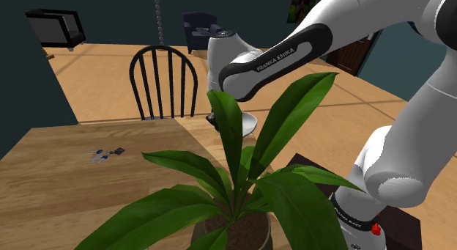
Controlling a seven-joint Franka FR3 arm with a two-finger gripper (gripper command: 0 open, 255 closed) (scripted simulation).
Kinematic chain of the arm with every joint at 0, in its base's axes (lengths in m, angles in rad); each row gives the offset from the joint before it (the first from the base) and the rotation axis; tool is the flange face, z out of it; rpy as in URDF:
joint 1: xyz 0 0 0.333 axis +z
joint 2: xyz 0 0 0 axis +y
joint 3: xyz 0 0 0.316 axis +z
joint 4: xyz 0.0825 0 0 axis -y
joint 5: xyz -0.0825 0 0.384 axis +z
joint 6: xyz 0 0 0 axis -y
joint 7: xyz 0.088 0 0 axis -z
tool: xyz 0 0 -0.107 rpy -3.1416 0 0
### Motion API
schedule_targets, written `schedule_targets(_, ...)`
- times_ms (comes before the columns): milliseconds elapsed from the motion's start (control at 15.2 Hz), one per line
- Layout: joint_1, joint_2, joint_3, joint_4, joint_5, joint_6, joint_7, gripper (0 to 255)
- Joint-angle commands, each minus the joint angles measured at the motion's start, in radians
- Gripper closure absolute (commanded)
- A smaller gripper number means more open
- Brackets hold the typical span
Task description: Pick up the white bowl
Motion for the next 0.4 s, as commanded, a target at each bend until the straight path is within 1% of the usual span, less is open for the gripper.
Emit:
schedule_targets(0, 0.002, -0.014, 0.001, 0.013, 0.006, -0.026, -0.004, 255)
schedule_targets(198, 0.003, -0.036, 0.001, 0.032, 0.014, -0.067, -0.013, 255)
schedule_targets(330, 0.003, -0.037, 0.001, 0.033, 0.014, -0.069, -0.013, 255)
